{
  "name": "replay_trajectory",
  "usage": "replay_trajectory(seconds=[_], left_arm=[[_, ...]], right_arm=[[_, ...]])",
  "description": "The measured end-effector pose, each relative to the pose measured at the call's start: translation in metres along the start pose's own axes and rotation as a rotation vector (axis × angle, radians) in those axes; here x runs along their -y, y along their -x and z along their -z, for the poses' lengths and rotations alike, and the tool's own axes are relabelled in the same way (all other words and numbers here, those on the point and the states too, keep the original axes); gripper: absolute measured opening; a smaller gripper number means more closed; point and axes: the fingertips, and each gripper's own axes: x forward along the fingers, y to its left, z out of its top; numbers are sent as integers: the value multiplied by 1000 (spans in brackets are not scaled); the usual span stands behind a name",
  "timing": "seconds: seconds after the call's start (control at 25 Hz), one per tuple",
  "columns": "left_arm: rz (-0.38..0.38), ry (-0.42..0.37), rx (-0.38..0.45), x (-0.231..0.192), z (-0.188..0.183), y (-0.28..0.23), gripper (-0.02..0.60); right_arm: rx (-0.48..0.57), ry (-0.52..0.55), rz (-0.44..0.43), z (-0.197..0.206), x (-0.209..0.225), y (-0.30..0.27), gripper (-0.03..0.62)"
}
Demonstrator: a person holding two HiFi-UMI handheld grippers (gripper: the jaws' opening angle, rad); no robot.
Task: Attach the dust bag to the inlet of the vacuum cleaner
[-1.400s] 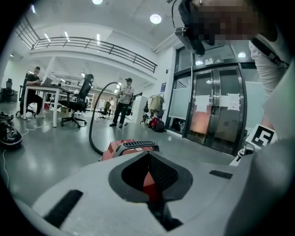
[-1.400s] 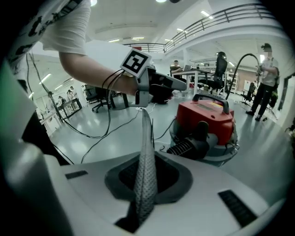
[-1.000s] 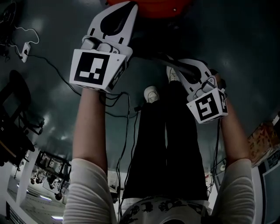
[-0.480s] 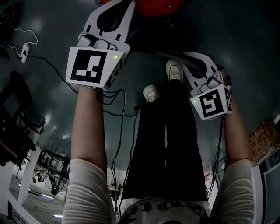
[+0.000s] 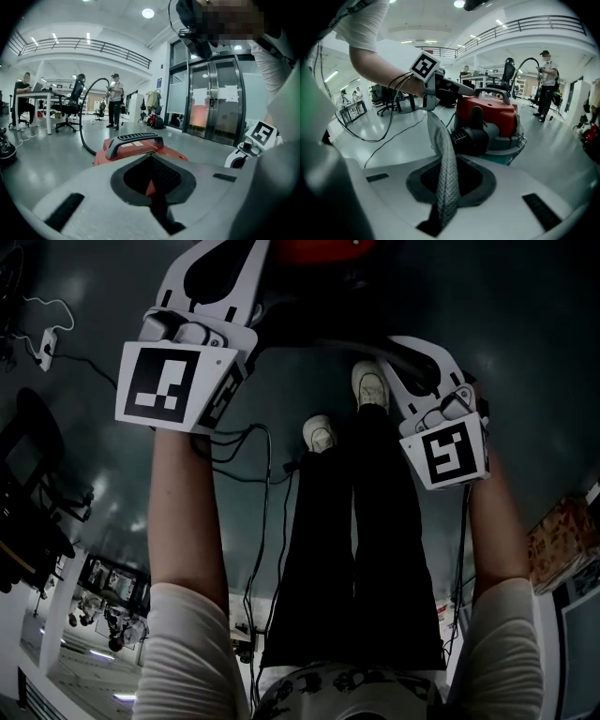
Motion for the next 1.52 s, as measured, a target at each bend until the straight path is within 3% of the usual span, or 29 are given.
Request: replay_trajectory(seconds=[0.28,0.52,0.76,0.96,1.32,1.52], left_arm=[[35,-17,-39,-4,2,-2,3],[2,-40,-51,3,-2,0,3],[6,-11,-38,1,-1,0,3],[33,-42,-46,4,0,0,3],[20,-38,-21,3,-2,1,3],[-1,-29,-24,2,0,1,3]], right_arm=[[24,13,7,-3,5,-4,23],[14,21,-9,-1,4,2,23],[44,-6,6,-6,2,-4,25],[43,-42,23,1,8,2,25],[33,-49,45,-5,8,-3,26],[41,-112,74,-3,10,-4,29]])
